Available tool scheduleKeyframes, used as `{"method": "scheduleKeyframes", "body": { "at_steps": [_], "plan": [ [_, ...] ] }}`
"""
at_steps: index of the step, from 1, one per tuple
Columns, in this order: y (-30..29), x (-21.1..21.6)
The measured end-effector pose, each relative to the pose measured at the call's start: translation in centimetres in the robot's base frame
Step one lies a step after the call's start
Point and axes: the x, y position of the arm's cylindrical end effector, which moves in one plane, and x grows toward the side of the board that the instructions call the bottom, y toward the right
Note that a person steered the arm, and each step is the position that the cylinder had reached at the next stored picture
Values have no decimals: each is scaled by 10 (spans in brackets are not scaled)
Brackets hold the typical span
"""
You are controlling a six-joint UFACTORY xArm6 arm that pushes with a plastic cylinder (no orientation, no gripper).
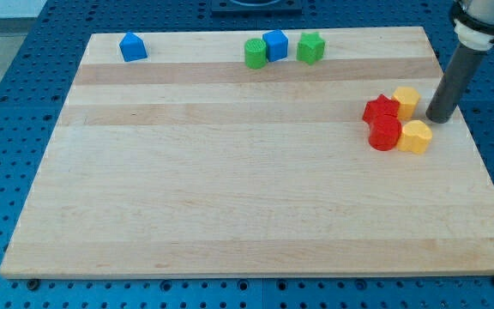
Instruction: Push the hexagon along with the red star towards the left
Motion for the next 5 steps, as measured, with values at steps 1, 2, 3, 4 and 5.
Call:
{"method": "scheduleKeyframes", "body": {
  "at_steps": [1,2,3,4,5],
  "plan": [
    [-1,-38],
    [-1,-48],
    [-6,-33],
    [-8,-31],
    [-8,-31]
  ]
}}
